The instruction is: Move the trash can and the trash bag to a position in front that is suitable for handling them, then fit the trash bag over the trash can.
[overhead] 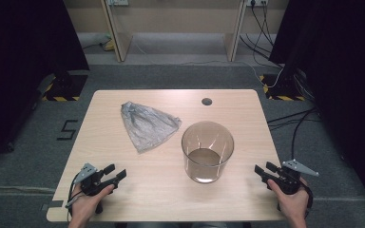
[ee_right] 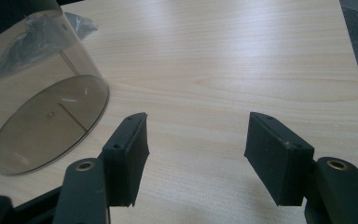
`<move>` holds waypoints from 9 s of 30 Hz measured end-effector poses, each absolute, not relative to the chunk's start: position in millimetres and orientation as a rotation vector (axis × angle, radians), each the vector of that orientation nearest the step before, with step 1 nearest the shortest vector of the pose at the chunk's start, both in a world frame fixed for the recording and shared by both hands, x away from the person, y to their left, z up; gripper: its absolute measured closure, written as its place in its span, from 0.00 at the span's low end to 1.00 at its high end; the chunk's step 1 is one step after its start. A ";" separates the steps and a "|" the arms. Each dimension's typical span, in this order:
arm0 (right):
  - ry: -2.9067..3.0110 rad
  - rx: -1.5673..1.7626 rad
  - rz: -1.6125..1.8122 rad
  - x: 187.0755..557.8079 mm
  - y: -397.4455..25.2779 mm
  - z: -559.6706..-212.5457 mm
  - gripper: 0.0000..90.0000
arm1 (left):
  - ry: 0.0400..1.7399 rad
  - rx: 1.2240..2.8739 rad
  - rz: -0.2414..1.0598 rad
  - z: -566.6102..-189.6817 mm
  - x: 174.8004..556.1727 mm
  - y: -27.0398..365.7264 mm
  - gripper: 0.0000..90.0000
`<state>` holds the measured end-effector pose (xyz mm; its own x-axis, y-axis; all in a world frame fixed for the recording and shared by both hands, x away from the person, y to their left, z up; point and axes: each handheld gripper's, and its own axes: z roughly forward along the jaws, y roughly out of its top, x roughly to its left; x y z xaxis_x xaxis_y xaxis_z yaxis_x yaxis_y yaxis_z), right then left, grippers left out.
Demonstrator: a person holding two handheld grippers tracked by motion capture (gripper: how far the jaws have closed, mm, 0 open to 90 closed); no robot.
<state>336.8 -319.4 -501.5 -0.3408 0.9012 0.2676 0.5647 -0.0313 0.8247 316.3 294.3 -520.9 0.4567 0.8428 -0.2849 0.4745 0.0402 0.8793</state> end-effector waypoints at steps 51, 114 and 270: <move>1.940 1.546 1.292 341.8 -316.1 -502.9 0.41 | 1.285 1.818 0.572 -465.9 402.4 263.1 0.55; 1.939 1.547 1.287 341.5 -319.0 -504.8 0.39 | 1.585 1.724 0.252 -509.2 318.3 281.6 0.84; 1.953 1.510 1.306 340.8 -312.6 -504.4 0.38 | 0.611 1.125 0.414 -326.4 405.2 114.6 1.00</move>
<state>340.8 -312.6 -504.4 -0.3724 0.8934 0.2513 0.5737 0.0087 0.8190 405.2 114.6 -326.4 0.7663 0.5948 -0.2429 -0.0053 0.3839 0.9234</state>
